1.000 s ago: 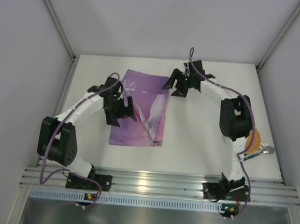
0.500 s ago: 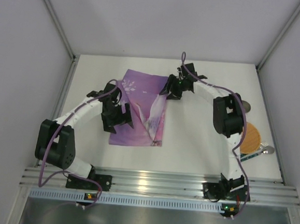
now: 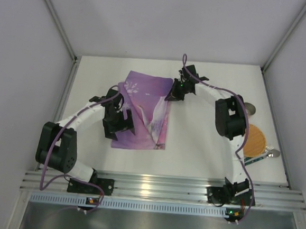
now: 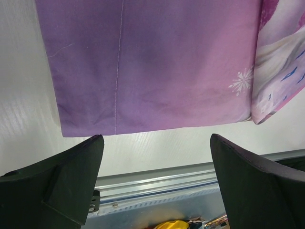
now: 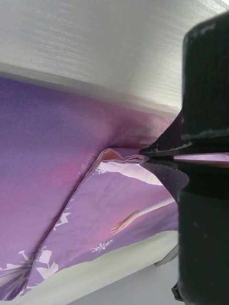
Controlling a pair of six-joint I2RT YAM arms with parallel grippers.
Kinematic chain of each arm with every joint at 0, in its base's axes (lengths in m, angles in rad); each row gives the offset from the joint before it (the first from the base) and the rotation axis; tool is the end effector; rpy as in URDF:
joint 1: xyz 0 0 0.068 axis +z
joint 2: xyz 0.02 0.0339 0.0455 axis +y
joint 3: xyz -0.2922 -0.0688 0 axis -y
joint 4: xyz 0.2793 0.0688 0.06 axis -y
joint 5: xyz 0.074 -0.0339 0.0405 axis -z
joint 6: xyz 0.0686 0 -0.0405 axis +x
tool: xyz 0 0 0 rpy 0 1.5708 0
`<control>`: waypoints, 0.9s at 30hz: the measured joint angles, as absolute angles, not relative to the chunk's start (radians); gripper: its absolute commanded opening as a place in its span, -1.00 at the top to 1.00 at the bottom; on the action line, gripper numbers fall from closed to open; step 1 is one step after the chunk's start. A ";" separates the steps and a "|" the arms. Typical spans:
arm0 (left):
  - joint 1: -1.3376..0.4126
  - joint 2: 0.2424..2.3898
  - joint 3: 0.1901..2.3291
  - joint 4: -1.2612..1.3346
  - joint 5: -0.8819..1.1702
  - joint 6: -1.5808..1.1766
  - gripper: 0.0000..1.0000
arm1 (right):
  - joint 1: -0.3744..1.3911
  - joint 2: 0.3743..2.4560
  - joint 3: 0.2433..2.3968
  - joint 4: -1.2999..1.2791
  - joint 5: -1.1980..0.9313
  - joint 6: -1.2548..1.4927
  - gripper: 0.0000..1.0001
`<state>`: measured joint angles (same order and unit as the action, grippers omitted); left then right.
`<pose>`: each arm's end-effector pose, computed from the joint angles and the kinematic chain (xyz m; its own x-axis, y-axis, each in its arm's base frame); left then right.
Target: Set the dinner table for one person
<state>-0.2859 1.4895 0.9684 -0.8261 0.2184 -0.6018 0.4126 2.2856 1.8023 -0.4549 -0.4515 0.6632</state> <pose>0.2833 -0.0988 0.1803 -0.9531 -0.2959 -0.0632 -0.2647 0.9166 -0.2997 0.5074 0.2548 0.1480 -0.9498 0.1889 -0.2493 -0.0157 0.7671 0.6413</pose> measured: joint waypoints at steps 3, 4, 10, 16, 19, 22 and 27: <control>-0.286 1.489 0.951 -0.814 0.214 -0.605 -0.97 | 0.413 2.286 1.803 -0.459 -0.449 0.663 1.00; -0.286 1.490 0.944 -0.814 0.211 -0.608 -0.96 | 0.413 2.286 1.803 -0.462 -0.448 0.664 1.00; -0.286 1.562 0.937 -0.807 0.175 -0.616 -0.93 | 0.403 2.271 1.800 -0.481 -0.435 0.666 1.00; -0.286 1.679 0.969 -0.821 0.159 -0.617 -0.92 | 0.328 2.004 1.591 -0.488 -0.389 0.678 1.00; -0.286 1.706 0.990 -0.841 0.155 -0.618 -0.92 | 0.200 1.740 1.376 -0.487 -0.326 0.697 1.00; -0.286 1.731 1.011 -0.860 0.155 -0.618 -0.91 | 0.025 1.455 1.145 -0.516 -0.210 0.737 1.00; -0.286 1.762 1.039 -0.888 0.159 -0.618 -0.91 | -0.054 1.089 0.849 -0.638 -0.107 0.794 1.00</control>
<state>-0.2859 1.7622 1.0389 -0.8879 0.1589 -0.6182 -0.0536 1.0885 0.8486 -0.6384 -0.1066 0.7940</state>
